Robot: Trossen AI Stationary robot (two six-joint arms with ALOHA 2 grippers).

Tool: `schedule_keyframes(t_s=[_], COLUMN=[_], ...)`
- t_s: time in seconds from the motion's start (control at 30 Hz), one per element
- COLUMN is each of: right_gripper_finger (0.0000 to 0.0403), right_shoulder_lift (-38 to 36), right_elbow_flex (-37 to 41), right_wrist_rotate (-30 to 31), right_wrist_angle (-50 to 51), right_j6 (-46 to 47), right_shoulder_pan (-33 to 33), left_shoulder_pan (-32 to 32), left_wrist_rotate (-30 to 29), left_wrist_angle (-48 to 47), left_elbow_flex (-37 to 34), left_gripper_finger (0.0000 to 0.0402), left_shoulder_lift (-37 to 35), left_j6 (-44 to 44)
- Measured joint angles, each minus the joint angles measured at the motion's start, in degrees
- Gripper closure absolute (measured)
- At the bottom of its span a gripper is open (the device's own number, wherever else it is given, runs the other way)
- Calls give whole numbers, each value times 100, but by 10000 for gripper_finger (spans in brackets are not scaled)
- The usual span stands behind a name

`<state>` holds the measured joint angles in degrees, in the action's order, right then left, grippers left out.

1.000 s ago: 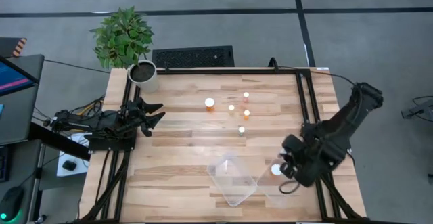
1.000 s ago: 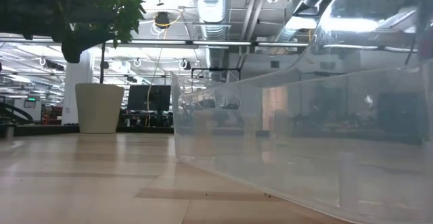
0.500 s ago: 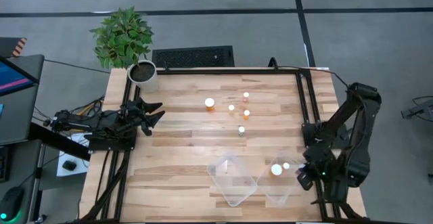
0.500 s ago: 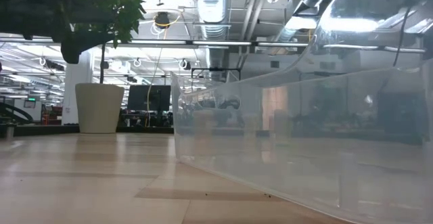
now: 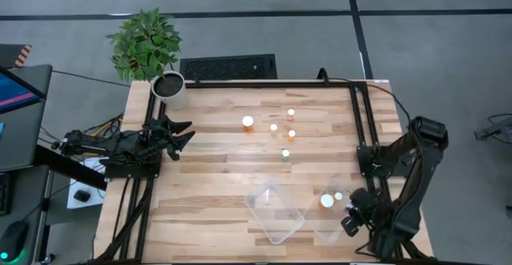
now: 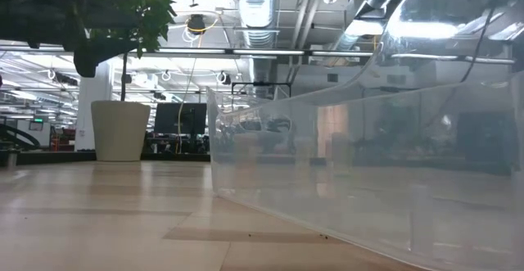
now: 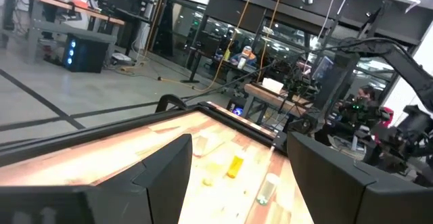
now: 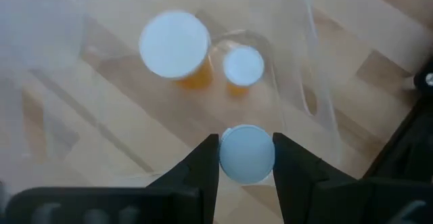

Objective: Pick and place medicine bottles into bin by pill shape (circle, oval)
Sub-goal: Put the transparent pill bottle into the right transparent bin

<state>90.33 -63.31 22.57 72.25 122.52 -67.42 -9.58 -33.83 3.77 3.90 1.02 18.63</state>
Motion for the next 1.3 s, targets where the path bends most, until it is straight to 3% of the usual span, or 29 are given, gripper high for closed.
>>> schedule_keyframes(t_s=[0.43,1.3], right_gripper_finger=[273,271], right_shoulder_lift=[648,655], right_elbow_flex=[-4,-2], right_wrist_rotate=[-18,-20], right_wrist_angle=[106,44], right_j6=[11,-301], right_shoulder_pan=[85,431], left_shoulder_pan=[1,2], left_wrist_rotate=[-6,-4], left_wrist_angle=[0,-2], left_elbow_flex=[0,-2], left_gripper_finger=[166,166], left_shoulder_lift=[0,0], left_j6=[59,-37])
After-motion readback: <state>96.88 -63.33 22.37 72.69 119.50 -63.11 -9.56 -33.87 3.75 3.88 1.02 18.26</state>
